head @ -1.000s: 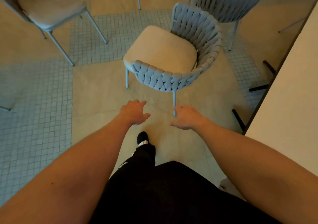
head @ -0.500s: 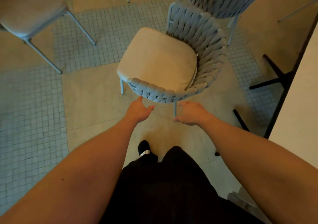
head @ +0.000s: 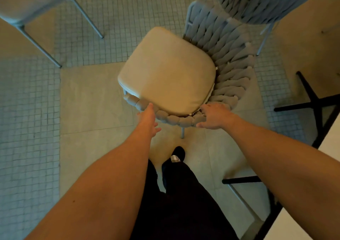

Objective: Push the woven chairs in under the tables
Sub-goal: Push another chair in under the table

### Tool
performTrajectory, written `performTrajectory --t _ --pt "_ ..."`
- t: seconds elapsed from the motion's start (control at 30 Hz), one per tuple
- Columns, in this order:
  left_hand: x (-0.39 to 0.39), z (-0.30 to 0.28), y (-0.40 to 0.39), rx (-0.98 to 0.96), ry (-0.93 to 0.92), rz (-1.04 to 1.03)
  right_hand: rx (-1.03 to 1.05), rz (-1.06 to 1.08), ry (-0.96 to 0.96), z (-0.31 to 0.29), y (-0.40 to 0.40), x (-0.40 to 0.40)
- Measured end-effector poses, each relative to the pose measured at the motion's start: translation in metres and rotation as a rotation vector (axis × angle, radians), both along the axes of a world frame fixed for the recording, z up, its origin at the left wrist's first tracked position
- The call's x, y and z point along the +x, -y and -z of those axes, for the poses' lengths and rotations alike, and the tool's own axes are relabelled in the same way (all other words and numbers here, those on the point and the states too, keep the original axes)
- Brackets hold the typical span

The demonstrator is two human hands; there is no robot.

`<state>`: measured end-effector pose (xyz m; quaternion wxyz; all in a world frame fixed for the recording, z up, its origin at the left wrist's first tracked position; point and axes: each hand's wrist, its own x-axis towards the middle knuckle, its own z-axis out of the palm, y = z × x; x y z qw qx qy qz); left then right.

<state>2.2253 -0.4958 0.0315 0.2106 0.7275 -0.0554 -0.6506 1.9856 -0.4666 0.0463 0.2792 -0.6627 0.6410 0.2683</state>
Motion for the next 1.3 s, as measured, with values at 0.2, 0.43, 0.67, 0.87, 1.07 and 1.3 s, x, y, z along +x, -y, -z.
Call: performTrajectory --t 0.2,0.43,0.67,0.87,1.07,1.3 --pt "-0.021 0.024 0.013 0.08 -0.053 -0.159 0.126 -0.187 -0.124 0.022 0.019 -0.034" --pt "-0.029 0.053 0.018 0.087 0.024 -0.181 0.182 -0.308 -0.222 0.037 0.021 -0.043" --pt "-0.024 0.061 0.02 0.039 0.207 -0.087 0.188 -0.254 -0.205 0.029 0.015 -0.029" --pt "0.016 0.052 0.05 -0.02 0.258 0.024 0.22 -0.099 -0.12 0.023 0.002 0.029" --pt "0.057 0.039 0.102 -0.138 0.33 0.175 0.237 0.051 -0.017 0.015 -0.002 0.104" --pt "0.066 0.028 0.17 -0.309 0.505 0.523 0.241 0.211 0.096 0.02 0.02 0.172"
